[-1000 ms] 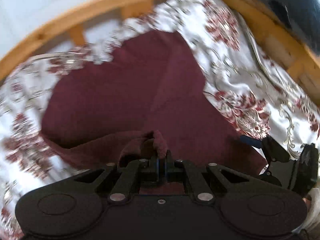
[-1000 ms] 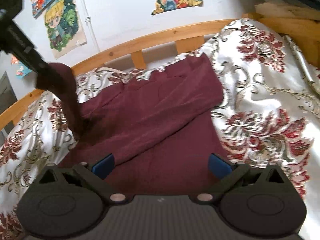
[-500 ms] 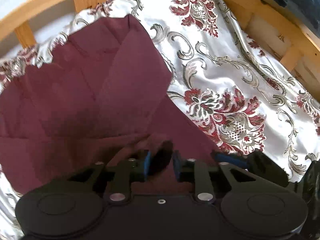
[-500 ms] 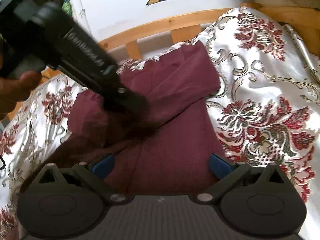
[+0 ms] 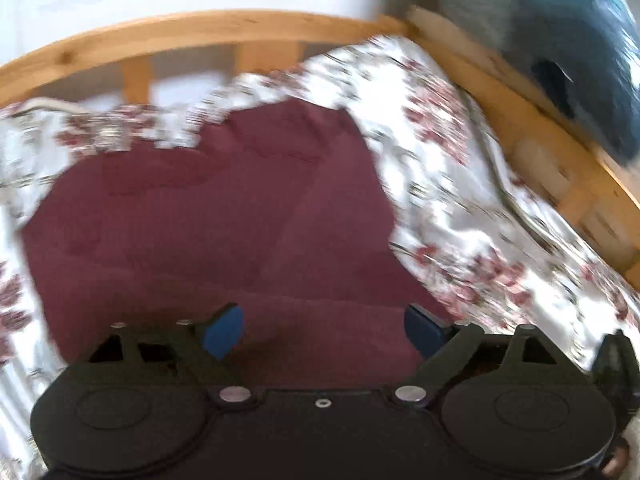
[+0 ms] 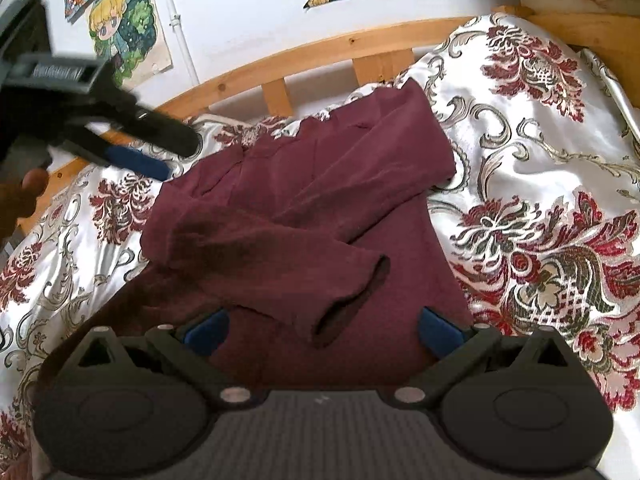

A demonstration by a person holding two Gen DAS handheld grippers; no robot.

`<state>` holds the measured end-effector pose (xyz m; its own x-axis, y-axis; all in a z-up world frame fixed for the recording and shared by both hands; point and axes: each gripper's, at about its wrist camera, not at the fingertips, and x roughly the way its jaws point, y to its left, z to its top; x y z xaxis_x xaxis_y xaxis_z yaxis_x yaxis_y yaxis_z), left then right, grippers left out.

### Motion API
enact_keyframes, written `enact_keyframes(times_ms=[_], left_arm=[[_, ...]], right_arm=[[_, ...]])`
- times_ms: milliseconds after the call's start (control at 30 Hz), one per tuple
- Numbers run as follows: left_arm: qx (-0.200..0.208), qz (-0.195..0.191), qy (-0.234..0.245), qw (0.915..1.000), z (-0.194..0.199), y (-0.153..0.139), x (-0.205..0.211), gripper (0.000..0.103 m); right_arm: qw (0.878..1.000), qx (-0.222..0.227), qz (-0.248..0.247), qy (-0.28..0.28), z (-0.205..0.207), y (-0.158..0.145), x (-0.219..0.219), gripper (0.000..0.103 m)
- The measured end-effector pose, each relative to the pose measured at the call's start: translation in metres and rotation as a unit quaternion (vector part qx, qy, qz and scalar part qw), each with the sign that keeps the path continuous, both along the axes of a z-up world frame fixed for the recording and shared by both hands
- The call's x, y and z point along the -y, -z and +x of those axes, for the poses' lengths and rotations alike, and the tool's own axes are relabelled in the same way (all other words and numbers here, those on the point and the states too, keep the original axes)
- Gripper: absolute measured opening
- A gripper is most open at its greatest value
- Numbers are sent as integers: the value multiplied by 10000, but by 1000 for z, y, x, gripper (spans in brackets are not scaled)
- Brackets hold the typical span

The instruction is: Fold small clothes

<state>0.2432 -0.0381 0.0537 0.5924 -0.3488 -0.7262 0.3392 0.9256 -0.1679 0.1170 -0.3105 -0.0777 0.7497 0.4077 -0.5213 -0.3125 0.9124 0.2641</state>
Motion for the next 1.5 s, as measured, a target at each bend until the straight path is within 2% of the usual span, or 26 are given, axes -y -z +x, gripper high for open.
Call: enact_keyframes(times_ms=[100, 167, 233, 267, 367, 467, 533, 567, 633, 667, 700, 833, 933, 1000, 1067, 1133, 1167, 1200, 1333, 1400, 1500], left_arm=[[301, 444, -737, 9958, 2, 10, -33, 90], [355, 726, -1331, 9878, 9, 21, -57, 88], [332, 847, -1809, 9793, 16, 34, -81, 81], [257, 801, -1964, 9769, 20, 41, -93, 74], [-74, 482, -2187, 9746, 33, 59, -126, 70], [-360, 233, -2453, 9685, 42, 75, -150, 60], [-580, -33, -2531, 9657, 46, 86, -161, 44], [-688, -252, -2526, 9648, 48, 90, -165, 24], [-704, -543, -2613, 9612, 46, 90, -168, 15], [-631, -552, -2624, 9613, 44, 88, -167, 10], [-576, -490, -2643, 9615, 42, 86, -166, 9], [-478, -8, -2864, 9569, 41, 81, -162, 9], [-520, 0, -2907, 9554, 46, 85, -162, 12], [-529, -122, -3044, 9510, 43, 85, -164, 26], [-539, -324, -3041, 9506, 36, 84, -167, 39], [-478, -302, -3017, 9517, 26, 82, -167, 46], [-451, -212, -3008, 9524, 20, 79, -166, 56], [-400, -135, -2987, 9534, 14, 76, -165, 67], [71, 225, -2746, 9613, -23, 62, -152, 84], [191, 429, -2531, 9663, -44, 58, -142, 97], [319, 532, -2126, 9752, -76, 55, -129, 100]], right_arm=[[9998, 175, -42, 104, 2, -1, -1, 103], [9995, 264, -118, 158, 4, 0, -2, 103], [9995, 245, -145, 159, 5, 2, -4, 103], [9996, 219, -145, 141, 6, 4, -4, 103], [9996, 161, -198, 78, 7, 8, -5, 103], [9997, 120, -227, 20, 8, 10, -6, 103], [9997, 87, -227, -7, 8, 12, -6, 103], [9997, 71, -230, -18, 8, 12, -6, 103], [9997, 52, -231, -31, 8, 13, -6, 103], [9997, 52, -231, -33, 8, 13, -6, 103], [9997, 55, -233, -38, 7, 13, -6, 103], [9996, 67, -262, -54, 6, 11, -5, 103], [9994, 74, -325, -88, 6, 11, -7, 103], [9992, 93, -381, -116, 6, 11, -8, 103], [9989, 113, -431, -140, 5, 11, -9, 103], [9986, 147, -482, -144, 3, 10, -9, 103], [9985, 163, -506, -144, 3, 9, -9, 103], [9983, 184, -534, -139, 2, 9, -9, 103], [9970, 282, -703, -147, -4, 4, -8, 103], [9956, 331, -850, -193, -9, 1, -9, 103], [9933, 369, -1069, -245, -19, -8, -10, 103]])
